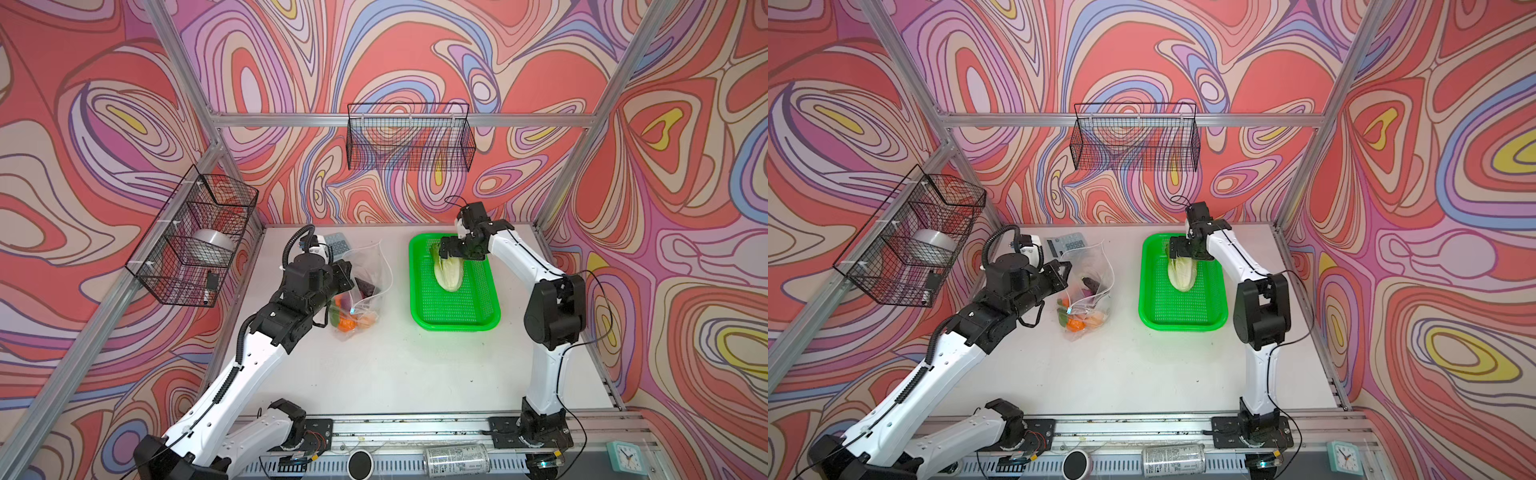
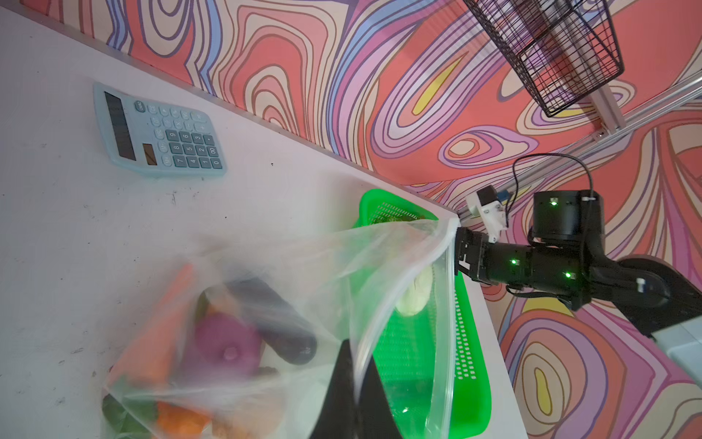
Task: Place the food in the zip-top bag and seal the zipper
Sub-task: 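Move the right gripper back over the lettuce in the green basket, then lower the right gripper and close it on the lettuce head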
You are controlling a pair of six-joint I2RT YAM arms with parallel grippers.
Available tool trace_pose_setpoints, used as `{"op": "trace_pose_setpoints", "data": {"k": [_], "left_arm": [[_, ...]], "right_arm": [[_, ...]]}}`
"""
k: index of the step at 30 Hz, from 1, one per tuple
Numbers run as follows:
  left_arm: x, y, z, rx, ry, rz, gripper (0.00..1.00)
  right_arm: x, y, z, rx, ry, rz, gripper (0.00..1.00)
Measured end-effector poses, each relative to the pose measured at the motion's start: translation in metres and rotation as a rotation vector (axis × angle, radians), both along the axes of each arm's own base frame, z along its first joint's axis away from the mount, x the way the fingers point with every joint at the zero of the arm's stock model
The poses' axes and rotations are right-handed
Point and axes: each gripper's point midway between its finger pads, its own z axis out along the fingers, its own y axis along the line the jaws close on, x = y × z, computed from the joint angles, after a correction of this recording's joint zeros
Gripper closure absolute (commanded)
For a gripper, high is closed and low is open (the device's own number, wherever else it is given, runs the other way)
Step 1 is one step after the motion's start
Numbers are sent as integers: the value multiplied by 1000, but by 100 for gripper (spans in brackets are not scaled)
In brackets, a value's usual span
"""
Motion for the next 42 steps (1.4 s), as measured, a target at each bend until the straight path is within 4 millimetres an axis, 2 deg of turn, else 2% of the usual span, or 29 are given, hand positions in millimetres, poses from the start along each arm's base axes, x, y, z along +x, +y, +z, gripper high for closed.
{"op": "trace_pose_setpoints", "data": {"k": [5, 13, 21, 28, 34, 39, 42], "left_arm": [[0, 0, 0, 0, 0, 0, 100], [0, 0, -1, -4, 3, 0, 100], [2, -1, -4, -3, 14, 2, 100], [2, -1, -4, -6, 15, 3, 100], [1, -1, -2, -8, 11, 4, 100], [1, -1, -2, -9, 10, 4, 100], [1, -1, -2, -9, 10, 4, 100]], "right_arm": [[3, -1, -21, -29, 55, 3, 2], [0, 2, -26, -29, 79, 5, 2], [9, 2, -57, -64, 130, -13, 2], [21, 7, -63, -103, 135, -26, 2], [21, 8, -66, -157, 152, -18, 2], [19, 8, -67, -167, 163, 1, 9], [18, 9, -68, -155, 166, 7, 5]]}}
